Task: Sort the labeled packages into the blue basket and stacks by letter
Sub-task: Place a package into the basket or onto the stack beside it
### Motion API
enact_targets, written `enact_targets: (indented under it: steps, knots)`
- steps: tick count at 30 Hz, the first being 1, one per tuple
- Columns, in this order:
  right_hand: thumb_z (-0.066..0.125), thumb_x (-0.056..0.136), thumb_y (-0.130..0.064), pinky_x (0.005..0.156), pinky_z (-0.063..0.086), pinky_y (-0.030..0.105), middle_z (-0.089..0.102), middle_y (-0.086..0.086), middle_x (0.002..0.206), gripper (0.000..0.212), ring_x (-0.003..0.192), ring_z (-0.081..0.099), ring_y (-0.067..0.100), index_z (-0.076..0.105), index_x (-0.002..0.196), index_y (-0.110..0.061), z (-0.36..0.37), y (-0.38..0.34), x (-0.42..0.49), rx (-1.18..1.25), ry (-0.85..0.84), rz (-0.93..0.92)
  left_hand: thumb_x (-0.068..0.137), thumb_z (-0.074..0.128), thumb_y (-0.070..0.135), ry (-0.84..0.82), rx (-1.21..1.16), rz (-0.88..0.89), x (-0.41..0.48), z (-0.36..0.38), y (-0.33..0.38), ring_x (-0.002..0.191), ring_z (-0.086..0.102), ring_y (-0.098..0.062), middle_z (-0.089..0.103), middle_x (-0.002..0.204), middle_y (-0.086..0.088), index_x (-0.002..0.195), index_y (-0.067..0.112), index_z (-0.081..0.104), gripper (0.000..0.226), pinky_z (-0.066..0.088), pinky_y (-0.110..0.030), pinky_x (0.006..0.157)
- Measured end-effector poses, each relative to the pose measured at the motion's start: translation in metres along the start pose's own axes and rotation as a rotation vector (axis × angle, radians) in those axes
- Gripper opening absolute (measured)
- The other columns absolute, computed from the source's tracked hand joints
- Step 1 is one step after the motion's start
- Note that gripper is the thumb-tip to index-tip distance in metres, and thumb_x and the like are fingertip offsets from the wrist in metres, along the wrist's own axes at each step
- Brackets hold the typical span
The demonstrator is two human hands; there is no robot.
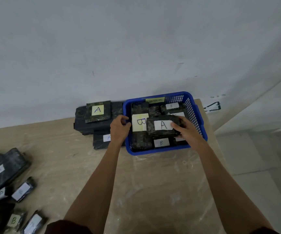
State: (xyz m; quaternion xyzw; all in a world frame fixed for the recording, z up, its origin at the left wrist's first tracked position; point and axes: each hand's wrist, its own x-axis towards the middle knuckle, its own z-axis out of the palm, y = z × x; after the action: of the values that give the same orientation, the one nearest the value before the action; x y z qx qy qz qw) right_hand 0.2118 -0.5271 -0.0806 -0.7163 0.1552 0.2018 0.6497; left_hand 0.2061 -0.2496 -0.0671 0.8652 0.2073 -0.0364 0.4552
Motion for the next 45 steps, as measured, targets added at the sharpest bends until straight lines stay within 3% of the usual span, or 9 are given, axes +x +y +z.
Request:
enact_targets:
  steps: [6, 15, 19, 23, 30, 35, 40, 42, 45]
  knots:
    - [0.071, 0.093, -0.026, 0.095, 0.056, 0.051, 0.063, 0.007, 0.125, 0.033, 0.112, 0.064, 0.024, 0.059, 0.124, -0.025, -0.024, -0.002, 0.002, -0.081, 0.022, -0.043, 0.087, 0.07, 0.002, 0.023, 0.116, -0.037, 0.008, 0.002, -0.017, 0.086, 0.067, -0.026, 0.066, 0.1, -0.011, 0.106, 0.012, 0.056, 0.026, 0.059, -0.042, 0.076]
    - [0.065, 0.097, -0.034, 0.086, 0.06, 0.047, 0.062, 0.003, 0.116, 0.033, 0.103, 0.064, 0.021, 0.055, 0.126, -0.021, -0.001, 0.008, -0.005, -0.329, 0.095, -0.131, 0.092, 0.072, 0.011, 0.023, 0.075, -0.072, -0.002, 0.001, -0.023, 0.079, 0.067, -0.024, 0.059, 0.082, 0.001, 0.107, 0.012, 0.057, 0.021, 0.061, -0.048, 0.08]
    - [0.066, 0.096, -0.029, 0.085, 0.061, 0.048, 0.062, 0.004, 0.116, 0.028, 0.105, 0.065, 0.026, 0.054, 0.121, -0.025, -0.004, 0.002, -0.005, -0.286, 0.068, -0.057, 0.093, 0.07, 0.009, 0.028, 0.085, -0.072, -0.006, 0.004, -0.024, 0.069, 0.061, -0.016, 0.056, 0.078, 0.005, 0.118, 0.007, 0.059, 0.027, 0.061, -0.048, 0.08]
    - [0.067, 0.096, -0.017, 0.076, 0.063, 0.035, 0.064, 0.013, 0.122, 0.033, 0.107, 0.067, 0.026, 0.057, 0.127, -0.013, -0.02, -0.002, -0.014, -0.193, 0.034, -0.07, 0.094, 0.069, 0.009, 0.014, 0.084, -0.077, -0.007, 0.003, -0.023, 0.068, 0.06, -0.015, 0.056, 0.079, 0.005, 0.121, 0.007, 0.058, 0.029, 0.061, -0.049, 0.08]
    - [0.068, 0.095, -0.019, 0.082, 0.061, 0.041, 0.064, 0.009, 0.115, 0.038, 0.105, 0.067, 0.026, 0.056, 0.131, -0.013, -0.039, 0.002, -0.025, -0.321, -0.028, -0.058, 0.096, 0.068, 0.015, 0.004, 0.153, -0.086, -0.016, 0.003, -0.02, 0.098, 0.067, -0.029, 0.066, 0.1, -0.006, 0.126, 0.011, 0.057, 0.033, 0.057, -0.046, 0.086]
    - [0.066, 0.096, -0.014, 0.094, 0.055, 0.051, 0.06, 0.011, 0.122, 0.034, 0.111, 0.061, 0.032, 0.057, 0.128, -0.015, -0.055, 0.005, -0.025, -0.439, 0.139, -0.101, 0.095, 0.066, 0.01, -0.01, 0.192, -0.087, -0.029, 0.007, -0.027, 0.102, 0.067, -0.03, 0.069, 0.112, -0.011, 0.13, 0.01, 0.057, 0.037, 0.053, -0.041, 0.083]
    - [0.061, 0.096, -0.008, 0.093, 0.046, 0.034, 0.06, 0.015, 0.132, 0.041, 0.119, 0.058, 0.033, 0.058, 0.135, -0.022, -0.072, 0.007, -0.027, -0.684, 0.234, -0.127, 0.097, 0.063, 0.01, -0.018, 0.192, -0.101, -0.04, 0.014, -0.035, 0.106, 0.065, -0.035, 0.069, 0.116, -0.016, 0.128, 0.005, 0.059, 0.031, 0.053, -0.045, 0.09]
    - [0.058, 0.097, -0.016, 0.088, 0.047, 0.032, 0.06, 0.014, 0.131, 0.042, 0.111, 0.059, 0.028, 0.053, 0.139, -0.022, -0.067, 0.008, -0.032, -0.665, 0.194, -0.151, 0.096, 0.063, 0.01, -0.012, 0.197, -0.108, -0.043, 0.016, -0.036, 0.107, 0.065, -0.036, 0.068, 0.117, -0.017, 0.127, 0.004, 0.06, 0.031, 0.054, -0.046, 0.092]
    - [0.06, 0.087, -0.054, 0.089, 0.052, 0.038, 0.056, 0.012, 0.128, 0.063, 0.107, 0.06, 0.023, 0.041, 0.144, -0.033, -0.057, 0.016, -0.042, -0.61, 0.136, -0.146, 0.096, 0.064, 0.01, -0.019, 0.189, -0.119, -0.047, 0.019, -0.039, 0.111, 0.064, -0.038, 0.065, 0.124, -0.018, 0.134, 0.004, 0.058, 0.039, 0.054, -0.048, 0.095]
